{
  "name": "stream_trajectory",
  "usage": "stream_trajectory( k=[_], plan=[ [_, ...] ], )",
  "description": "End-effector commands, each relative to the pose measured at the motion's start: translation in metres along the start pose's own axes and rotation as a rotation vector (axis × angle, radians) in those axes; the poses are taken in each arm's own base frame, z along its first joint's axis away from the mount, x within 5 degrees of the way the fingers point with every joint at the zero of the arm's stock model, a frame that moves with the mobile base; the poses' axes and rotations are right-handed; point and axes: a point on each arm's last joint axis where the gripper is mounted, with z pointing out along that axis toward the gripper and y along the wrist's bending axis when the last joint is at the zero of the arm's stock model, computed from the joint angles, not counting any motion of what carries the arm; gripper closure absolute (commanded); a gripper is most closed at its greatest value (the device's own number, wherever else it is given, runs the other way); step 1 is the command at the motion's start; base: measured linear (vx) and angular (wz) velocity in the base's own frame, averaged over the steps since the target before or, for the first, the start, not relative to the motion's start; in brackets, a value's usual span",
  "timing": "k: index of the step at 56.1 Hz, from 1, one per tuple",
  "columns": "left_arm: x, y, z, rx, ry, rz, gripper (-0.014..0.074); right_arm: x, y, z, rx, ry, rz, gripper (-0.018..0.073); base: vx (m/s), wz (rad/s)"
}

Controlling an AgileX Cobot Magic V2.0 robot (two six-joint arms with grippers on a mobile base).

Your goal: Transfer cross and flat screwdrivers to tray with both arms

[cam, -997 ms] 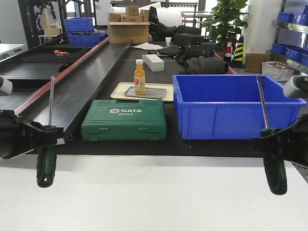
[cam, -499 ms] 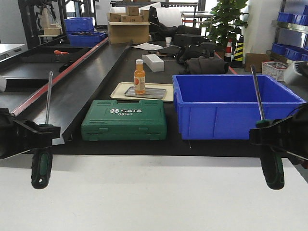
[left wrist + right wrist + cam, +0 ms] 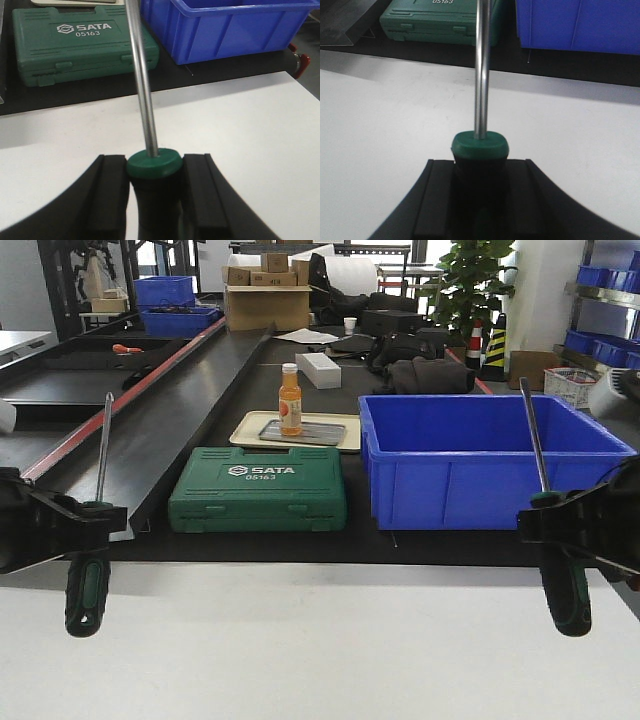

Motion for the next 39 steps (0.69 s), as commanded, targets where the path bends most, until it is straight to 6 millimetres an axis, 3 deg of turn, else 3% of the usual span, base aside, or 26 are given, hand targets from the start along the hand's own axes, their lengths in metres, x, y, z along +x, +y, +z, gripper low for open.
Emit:
stream_trajectory(
  k=[1, 39],
  plan=[
    [-0.0177, -0.0043, -0.0141, -0.015, -0.119, -0.011, 0.0597, -0.0182, 0.0025, -0.0164, -0.006, -0.139, -0.001, 0.0568, 0.00, 0.00],
    [-0.0172, -0.0046, -0.0141, -0.012, -0.114, -0.011, 0.0597, -0.0182, 0.0025, -0.0164, -0.006, -0.139, -0.001, 0.0568, 0.00, 0.00]
  ],
)
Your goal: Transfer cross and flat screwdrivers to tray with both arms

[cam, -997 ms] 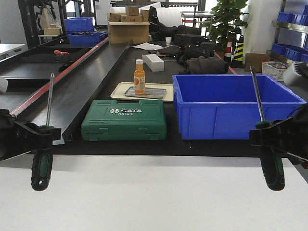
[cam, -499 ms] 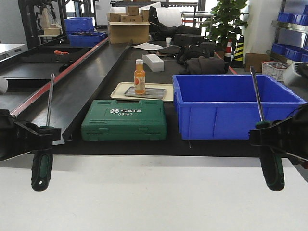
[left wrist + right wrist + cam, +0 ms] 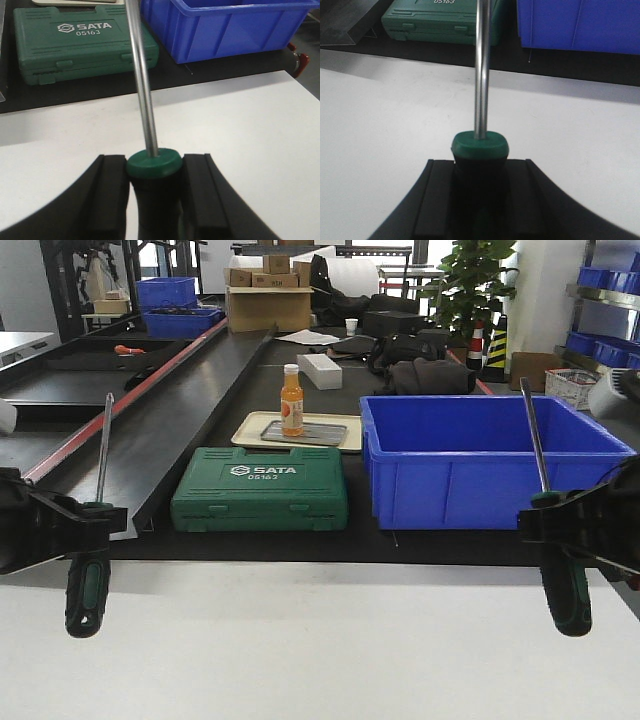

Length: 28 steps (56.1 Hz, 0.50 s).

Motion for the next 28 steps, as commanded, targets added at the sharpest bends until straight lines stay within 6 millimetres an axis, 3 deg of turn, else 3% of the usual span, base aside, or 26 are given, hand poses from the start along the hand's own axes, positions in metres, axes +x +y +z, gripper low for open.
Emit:
stream_trajectory(
  k=[1, 28],
  plan=[
    [-0.0173, -0.0046, -0.0141, -0.013, -0.115, -0.011, 0.0597, -0.0182, 0.0025, -0.0164, -0.006, -0.139, -0.001, 0.0568, -0.04, 0.02],
    [-0.0169, -0.0043, -0.0130, -0.012, -0.111, -0.012, 0.0597, -0.0181, 0.0024, -0.0155, -0.006, -0.137, -0.001, 0.0568, -0.12, 0.03]
  ],
)
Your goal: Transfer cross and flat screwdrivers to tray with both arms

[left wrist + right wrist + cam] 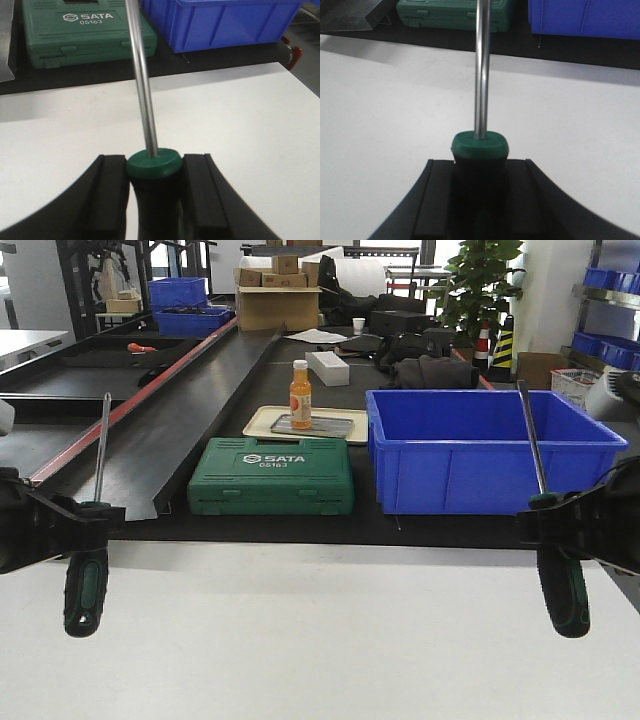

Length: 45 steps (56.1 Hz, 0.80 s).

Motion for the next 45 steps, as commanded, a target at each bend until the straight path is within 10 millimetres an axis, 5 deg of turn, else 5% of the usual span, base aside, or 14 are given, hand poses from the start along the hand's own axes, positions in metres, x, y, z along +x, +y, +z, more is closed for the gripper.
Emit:
stream_trajectory(
  k=[1, 45],
  plan=[
    [-0.0170, -0.0042, -0.0130, -0.012, -0.112, -0.013, 0.0597, -0.0184, 0.0026, -0.0175, -0.006, -0.143, -0.002, 0.0568, -0.20, 0.00],
    [-0.0167, -0.0044, -0.0130, -0.010, -0.109, -0.012, 0.0597, -0.0184, 0.0026, -0.0175, -0.006, -0.143, -0.002, 0.0568, -0.23, -0.21]
  ],
)
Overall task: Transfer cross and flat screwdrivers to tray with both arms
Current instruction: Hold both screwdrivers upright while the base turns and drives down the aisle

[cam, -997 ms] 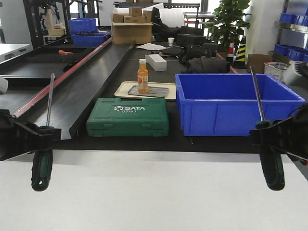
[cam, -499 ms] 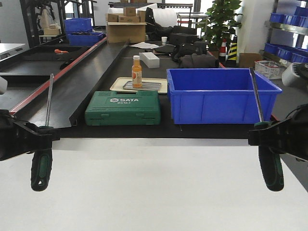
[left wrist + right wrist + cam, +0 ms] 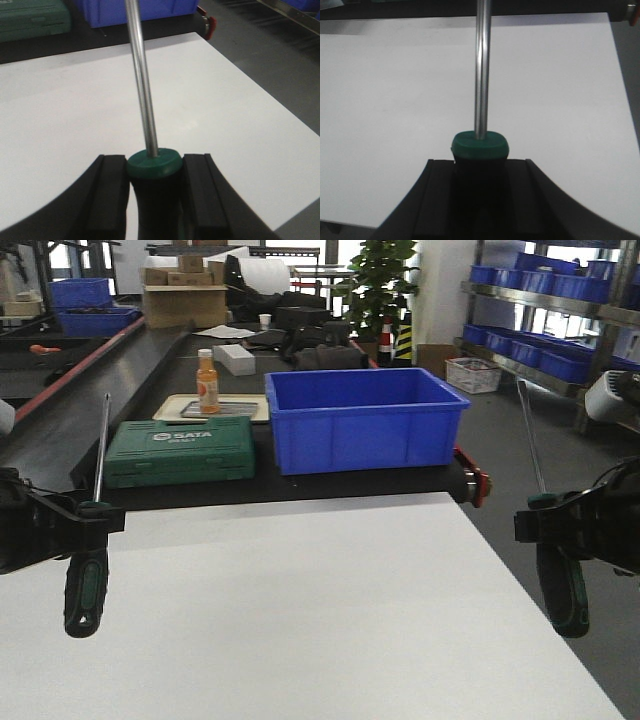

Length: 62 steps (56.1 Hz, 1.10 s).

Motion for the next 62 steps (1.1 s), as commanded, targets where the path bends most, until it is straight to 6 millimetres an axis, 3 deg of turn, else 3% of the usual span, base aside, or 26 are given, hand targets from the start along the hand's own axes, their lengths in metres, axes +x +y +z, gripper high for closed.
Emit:
stream_trajectory(
  k=[1, 62],
  plan=[
    [-0.0167, -0.0044, -0.0130, -0.010, -0.109, -0.013, 0.0597, -0.0184, 0.0023, -0.0175, -0.003, -0.143, -0.005, 0.0568, -0.18, -0.46],
    [-0.0166, -0.0042, -0.0131, -0.011, -0.108, -0.013, 0.0597, -0.0184, 0.0025, -0.0175, -0.005, -0.143, -0.002, 0.0568, -0.07, -0.63]
  ],
)
